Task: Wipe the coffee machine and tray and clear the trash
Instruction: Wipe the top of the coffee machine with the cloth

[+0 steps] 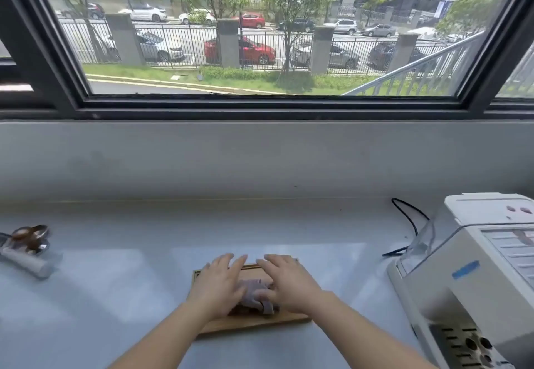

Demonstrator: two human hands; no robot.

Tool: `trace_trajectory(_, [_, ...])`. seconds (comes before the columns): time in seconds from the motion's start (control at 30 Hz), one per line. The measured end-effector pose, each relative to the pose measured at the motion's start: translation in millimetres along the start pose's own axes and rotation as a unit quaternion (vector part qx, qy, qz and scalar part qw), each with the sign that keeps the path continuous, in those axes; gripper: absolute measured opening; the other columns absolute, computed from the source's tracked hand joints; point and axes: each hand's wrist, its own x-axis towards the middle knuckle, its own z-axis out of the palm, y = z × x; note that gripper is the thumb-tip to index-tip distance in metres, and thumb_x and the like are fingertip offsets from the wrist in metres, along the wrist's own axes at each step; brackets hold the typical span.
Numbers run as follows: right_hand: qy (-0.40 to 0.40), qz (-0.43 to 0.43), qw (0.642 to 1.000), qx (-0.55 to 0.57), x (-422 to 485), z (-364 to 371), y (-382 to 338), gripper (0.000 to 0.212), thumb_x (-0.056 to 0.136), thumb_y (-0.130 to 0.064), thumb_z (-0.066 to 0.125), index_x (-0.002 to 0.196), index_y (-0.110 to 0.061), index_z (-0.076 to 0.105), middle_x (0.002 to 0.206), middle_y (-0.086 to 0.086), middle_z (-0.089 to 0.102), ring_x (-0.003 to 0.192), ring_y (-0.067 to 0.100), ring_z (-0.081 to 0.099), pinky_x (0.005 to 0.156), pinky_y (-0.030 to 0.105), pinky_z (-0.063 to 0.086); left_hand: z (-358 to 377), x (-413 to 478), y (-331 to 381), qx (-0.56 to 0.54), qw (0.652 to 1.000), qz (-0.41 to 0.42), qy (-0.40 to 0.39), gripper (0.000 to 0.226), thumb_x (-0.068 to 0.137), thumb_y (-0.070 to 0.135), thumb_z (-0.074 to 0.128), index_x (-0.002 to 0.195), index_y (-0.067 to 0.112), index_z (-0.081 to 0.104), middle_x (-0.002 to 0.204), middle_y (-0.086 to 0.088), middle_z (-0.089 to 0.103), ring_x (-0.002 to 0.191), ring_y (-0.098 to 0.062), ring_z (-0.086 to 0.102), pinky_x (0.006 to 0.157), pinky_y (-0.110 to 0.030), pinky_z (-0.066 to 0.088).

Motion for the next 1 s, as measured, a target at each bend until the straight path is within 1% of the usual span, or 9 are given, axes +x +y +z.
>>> trace_trajectory(0.1, [-0.019,-0.020,0.999,-0.017,1.1,6.1,0.0,0.081,0.082,-0.064,0.059,0.149,-0.029,0.032,0.155,-0.002,0.034,0.139,0.024,0.029,0.115,0.038,0.022,7.8,-1.0,-5.7,-0.037,0.999,0.008,-0.021,0.067,0.089,0.049,0.046,0.150,0.036,0.024,0.154,0.000,0.031,0.140,-0.021,0.033,0.112,-0.036,0.033])
trace_trajectory(0.17, [-0.029,-0.017,0.999,-0.025,3.0,11.0,-1.4,0.080,0.079,-0.063,0.062,0.146,-0.029,0.036,0.147,-0.001,0.044,0.131,0.026,0.037,0.110,0.039,0.029,14.1,-0.2,-8.6,-0.062,0.998,0.004,-0.029,0.061,0.086,0.049,0.051,0.145,0.037,0.036,0.144,0.004,0.041,0.130,-0.019,0.042,0.105,-0.034,0.039])
trace_trajectory(0.3, [-0.058,-0.004,0.998,-0.023,3.5,25.2,-7.2,0.062,0.077,-0.053,0.068,0.130,-0.034,0.043,0.127,0.001,0.054,0.114,0.028,0.044,0.097,0.043,0.040,18.5,-0.4,-8.4,-0.100,0.994,0.006,-0.045,0.050,0.082,0.043,0.058,0.131,0.037,0.050,0.127,0.007,0.055,0.117,-0.018,0.054,0.095,-0.034,0.044])
trace_trajectory(0.4, [-0.032,0.021,0.999,-0.014,5.4,32.6,-10.7,0.047,0.081,-0.042,0.065,0.125,-0.033,0.049,0.122,0.002,0.055,0.111,0.028,0.046,0.093,0.042,0.042,20.2,0.1,-10.2,-0.128,0.991,0.010,-0.037,0.045,0.079,0.031,0.060,0.123,0.034,0.057,0.121,0.008,0.062,0.112,-0.017,0.057,0.093,-0.032,0.046])
trace_trajectory(0.53, [-0.009,0.045,0.998,0.050,4.9,22.8,-13.5,0.028,0.080,-0.031,0.061,0.108,-0.028,0.060,0.110,0.004,0.063,0.105,0.029,0.053,0.086,0.040,0.046,12.8,-0.7,-9.6,-0.201,0.979,-0.016,-0.008,0.019,0.068,0.027,0.057,0.085,0.033,0.062,0.089,0.012,0.068,0.086,-0.011,0.061,0.076,-0.033,0.051])
trace_trajectory(0.67, [0.022,0.038,0.996,0.072,-7.0,1.8,-10.5,0.016,0.076,-0.031,0.060,0.092,-0.026,0.060,0.099,0.001,0.065,0.097,0.027,0.056,0.074,0.036,0.044,-1.4,1.0,-1.3,-0.244,0.970,0.001,0.022,0.028,0.067,0.025,0.062,0.093,0.029,0.070,0.087,0.010,0.067,0.083,-0.010,0.060,0.073,-0.027,0.048])
trace_trajectory(0.8, [0.066,0.056,0.992,0.094,-30.6,-21.9,-8.7,0.026,0.081,-0.027,0.059,0.106,-0.029,0.061,0.105,-0.001,0.059,0.100,0.022,0.054,0.082,0.036,0.046,-17.2,-0.7,15.0,-0.287,0.956,0.037,0.047,0.034,0.073,0.019,0.068,0.103,0.036,0.070,0.095,0.009,0.063,0.091,-0.008,0.058,0.082,-0.026,0.047])
trace_trajectory(0.9, [0.099,0.073,0.987,0.104,-53.8,-39.7,-8.7,0.033,0.084,-0.025,0.058,0.115,-0.034,0.060,0.101,-0.002,0.056,0.095,0.019,0.055,0.083,0.035,0.047,-32.2,-3.3,33.8,-0.300,0.948,0.085,0.067,0.035,0.074,0.013,0.068,0.103,0.033,0.071,0.096,0.009,0.063,0.092,-0.005,0.058,0.080,-0.019,0.045])
trace_trajectory(1.0, [0.153,0.090,0.981,0.075,-80.9,-57.7,-10.5,0.027,0.087,-0.025,0.055,0.113,-0.029,0.060,0.099,0.000,0.054,0.094,0.025,0.053,0.080,0.036,0.045,-49.4,-6.6,54.0,-0.308,0.937,0.135,0.097,0.036,0.074,0.009,0.070,0.105,0.029,0.070,0.096,0.008,0.065,0.092,-0.007,0.059,0.080,-0.018,0.044])
